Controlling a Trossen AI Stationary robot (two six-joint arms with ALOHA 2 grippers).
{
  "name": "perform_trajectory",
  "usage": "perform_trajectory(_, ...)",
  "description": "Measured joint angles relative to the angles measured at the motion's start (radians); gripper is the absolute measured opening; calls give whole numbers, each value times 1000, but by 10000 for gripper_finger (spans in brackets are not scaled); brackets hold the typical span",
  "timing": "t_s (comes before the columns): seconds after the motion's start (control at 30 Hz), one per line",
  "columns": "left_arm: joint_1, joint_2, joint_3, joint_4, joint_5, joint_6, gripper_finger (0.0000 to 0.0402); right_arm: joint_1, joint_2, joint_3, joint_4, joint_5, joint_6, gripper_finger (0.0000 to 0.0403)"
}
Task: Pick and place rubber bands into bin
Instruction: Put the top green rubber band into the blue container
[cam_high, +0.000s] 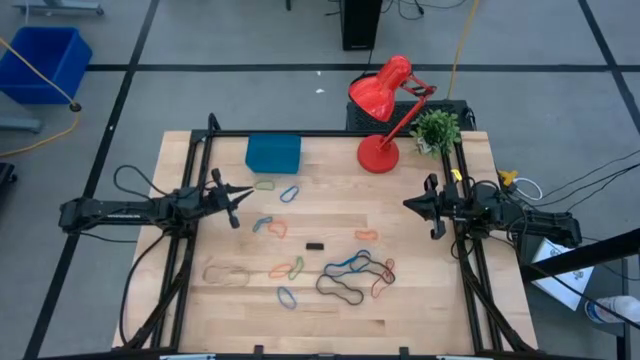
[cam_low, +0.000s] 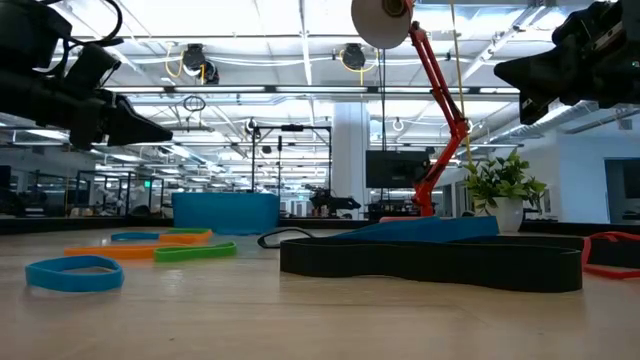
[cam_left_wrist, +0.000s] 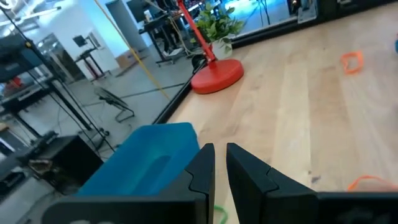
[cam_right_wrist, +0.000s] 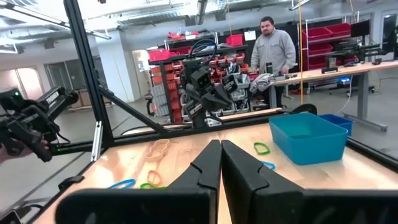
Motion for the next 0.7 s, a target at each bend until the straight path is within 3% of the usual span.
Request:
perform_trajectory(0.3,0,0,0,56,22,-131,47,0,0,0,0,0,29,9)
perform_trajectory(0.53,0,0,0,157,168,-231,47,0,0,0,0,0,15,9)
perform_trajectory(0.7,0,49,129,63,228,-298,47,0,0,0,10,3,14,9)
